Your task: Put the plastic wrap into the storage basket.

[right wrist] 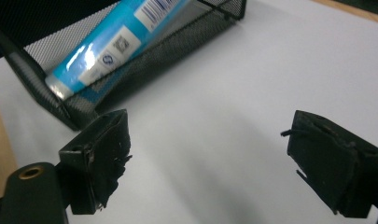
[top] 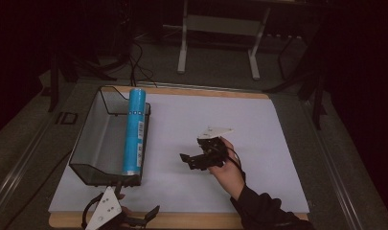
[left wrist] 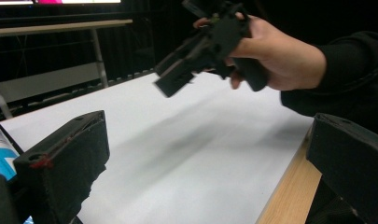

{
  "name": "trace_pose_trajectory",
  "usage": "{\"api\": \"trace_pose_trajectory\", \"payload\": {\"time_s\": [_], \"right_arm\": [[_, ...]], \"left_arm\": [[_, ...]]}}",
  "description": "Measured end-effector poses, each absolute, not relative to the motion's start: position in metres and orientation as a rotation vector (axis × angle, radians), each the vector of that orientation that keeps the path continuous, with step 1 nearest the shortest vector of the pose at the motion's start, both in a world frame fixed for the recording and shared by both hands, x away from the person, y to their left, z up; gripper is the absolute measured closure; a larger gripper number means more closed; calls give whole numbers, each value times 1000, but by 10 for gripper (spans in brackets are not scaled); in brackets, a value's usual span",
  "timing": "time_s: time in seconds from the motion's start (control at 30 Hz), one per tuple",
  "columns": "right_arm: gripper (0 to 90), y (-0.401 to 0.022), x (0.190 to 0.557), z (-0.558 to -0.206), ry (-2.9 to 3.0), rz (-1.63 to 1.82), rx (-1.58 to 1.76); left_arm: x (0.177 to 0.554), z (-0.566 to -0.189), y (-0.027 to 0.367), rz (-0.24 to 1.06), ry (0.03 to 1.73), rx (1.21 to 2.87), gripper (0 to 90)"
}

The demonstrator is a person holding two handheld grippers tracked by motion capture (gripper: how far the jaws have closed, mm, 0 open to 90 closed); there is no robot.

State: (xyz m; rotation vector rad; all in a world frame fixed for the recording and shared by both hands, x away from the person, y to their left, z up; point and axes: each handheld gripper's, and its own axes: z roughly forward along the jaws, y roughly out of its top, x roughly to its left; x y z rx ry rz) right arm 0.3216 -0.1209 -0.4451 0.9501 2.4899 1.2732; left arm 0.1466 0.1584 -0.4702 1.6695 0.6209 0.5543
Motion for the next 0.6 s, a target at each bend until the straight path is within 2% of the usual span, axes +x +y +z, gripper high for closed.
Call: {"api": "trace_pose_trajectory", "payload": {"time_s": [0.3, 0.6], "right_arm": [[130, -173, 306, -448, 2426, 1321, 1043], [129, -201, 289, -457, 2443, 1249, 1062]], "left_arm": [[147, -471, 157, 554, 619, 1677, 3], [147, -471, 156, 556, 619, 1684, 3]]}}
